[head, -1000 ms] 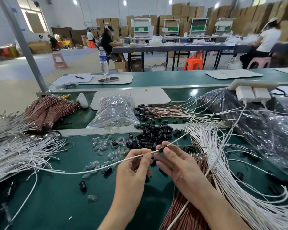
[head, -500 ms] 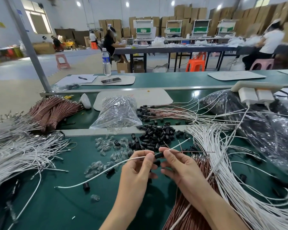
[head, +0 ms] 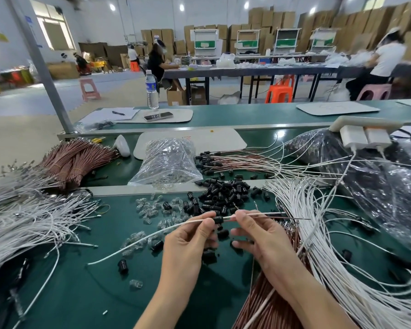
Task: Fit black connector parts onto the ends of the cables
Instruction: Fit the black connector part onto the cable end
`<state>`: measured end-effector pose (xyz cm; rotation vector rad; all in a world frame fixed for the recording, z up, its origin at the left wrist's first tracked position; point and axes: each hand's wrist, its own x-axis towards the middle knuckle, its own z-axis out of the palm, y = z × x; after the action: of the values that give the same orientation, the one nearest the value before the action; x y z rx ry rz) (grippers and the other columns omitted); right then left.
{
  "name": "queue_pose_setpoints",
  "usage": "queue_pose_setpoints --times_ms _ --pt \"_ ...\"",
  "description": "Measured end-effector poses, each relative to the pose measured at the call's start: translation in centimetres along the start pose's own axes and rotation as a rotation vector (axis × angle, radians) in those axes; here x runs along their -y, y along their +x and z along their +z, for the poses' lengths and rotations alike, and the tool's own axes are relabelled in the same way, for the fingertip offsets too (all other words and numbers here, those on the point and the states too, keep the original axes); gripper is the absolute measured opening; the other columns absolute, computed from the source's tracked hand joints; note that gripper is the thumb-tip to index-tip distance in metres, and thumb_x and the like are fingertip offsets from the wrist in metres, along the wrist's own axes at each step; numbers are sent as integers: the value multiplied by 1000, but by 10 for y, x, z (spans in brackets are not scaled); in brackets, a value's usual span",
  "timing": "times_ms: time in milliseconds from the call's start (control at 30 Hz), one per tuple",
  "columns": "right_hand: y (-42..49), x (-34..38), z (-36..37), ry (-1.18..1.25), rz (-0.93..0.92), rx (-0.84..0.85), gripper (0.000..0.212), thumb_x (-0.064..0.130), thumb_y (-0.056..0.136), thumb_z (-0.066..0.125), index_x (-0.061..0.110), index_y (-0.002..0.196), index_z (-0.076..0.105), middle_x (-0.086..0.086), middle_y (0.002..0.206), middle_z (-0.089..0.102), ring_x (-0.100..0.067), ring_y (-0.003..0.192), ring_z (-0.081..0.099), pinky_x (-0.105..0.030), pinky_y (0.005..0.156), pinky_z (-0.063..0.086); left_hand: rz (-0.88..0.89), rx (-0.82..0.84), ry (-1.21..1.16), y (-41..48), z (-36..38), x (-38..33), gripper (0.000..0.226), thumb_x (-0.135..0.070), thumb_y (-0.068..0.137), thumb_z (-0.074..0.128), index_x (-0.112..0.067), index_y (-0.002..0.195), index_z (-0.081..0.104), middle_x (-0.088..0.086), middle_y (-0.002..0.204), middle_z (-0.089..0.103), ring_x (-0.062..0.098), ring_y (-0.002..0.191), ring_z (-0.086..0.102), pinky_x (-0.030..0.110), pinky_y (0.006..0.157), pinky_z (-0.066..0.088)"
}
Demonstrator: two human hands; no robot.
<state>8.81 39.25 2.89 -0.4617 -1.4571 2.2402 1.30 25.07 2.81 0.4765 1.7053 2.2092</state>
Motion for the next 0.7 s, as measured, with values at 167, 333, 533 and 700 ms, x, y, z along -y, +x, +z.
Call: queue_pose_setpoints --times_ms 167,333,533,700 --pt "1 15 -11 156 -1 -82 18 31 70 81 16 81 80 -8 93 75 -16 73 71 -26 59 59 -21 -79 -119 7 -11 -7 25 -33 79 72 -24 100 82 8 89 77 11 74 68 20 68 57" --pt "0 29 -26 290 -75 -182 12 26 84 70 16 82 76 -2 84 73 -10 68 69 -22 58 59 -52 -139 -294 14 -28 -17 22 -23 81 69 -14 97 82 8 88 75 10 72 69 19 65 58" --pt "-1 37 -38 348 -141 -311 15 33 83 72 21 90 69 8 82 71 -5 67 66 -18 60 58 -71 -191 -401 17 -36 -23 17 -20 82 69 -12 87 83 5 82 75 9 67 68 19 63 59" --pt "1 38 -43 469 -169 -291 25 33 88 69 16 106 73 4 94 73 -7 84 68 -17 71 58 -106 -255 -461 21 -40 -20 15 -20 82 70 -11 86 82 4 82 75 8 66 68 19 62 59"
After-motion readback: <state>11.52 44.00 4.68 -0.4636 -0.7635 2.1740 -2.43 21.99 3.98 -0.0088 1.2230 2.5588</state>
